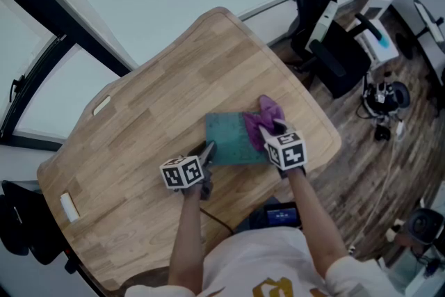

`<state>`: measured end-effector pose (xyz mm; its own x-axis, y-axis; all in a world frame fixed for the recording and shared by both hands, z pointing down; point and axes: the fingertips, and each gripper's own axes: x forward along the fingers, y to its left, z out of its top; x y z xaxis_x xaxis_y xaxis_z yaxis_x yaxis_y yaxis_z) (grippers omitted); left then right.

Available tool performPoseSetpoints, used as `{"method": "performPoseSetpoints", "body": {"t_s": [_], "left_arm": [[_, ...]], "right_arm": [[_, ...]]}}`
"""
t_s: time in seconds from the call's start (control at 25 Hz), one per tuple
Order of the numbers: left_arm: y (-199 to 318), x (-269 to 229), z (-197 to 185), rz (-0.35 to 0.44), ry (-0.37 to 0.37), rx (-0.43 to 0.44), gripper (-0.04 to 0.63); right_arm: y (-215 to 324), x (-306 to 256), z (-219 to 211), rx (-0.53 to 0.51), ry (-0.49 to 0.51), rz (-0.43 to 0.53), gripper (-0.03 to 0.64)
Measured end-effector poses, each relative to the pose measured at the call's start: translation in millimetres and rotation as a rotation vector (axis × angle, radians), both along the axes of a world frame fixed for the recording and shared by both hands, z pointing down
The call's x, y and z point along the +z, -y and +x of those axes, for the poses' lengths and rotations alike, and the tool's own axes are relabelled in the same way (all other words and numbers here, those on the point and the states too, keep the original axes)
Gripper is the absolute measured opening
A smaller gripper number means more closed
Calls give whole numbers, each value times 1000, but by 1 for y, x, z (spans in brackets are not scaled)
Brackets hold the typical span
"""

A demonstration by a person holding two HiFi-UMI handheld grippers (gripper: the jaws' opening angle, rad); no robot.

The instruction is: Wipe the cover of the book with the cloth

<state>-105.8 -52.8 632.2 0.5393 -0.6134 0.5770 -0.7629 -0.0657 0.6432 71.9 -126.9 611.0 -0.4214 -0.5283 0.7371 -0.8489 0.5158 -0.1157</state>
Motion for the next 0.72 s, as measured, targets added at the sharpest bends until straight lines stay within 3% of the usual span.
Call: {"method": "performPoseSetpoints", "body": {"t_s": [0.72], "left_arm": [[0,1,0,-2,3,1,121]], "right_arm": [[5,-1,-9,-29,-25,6,98]]}}
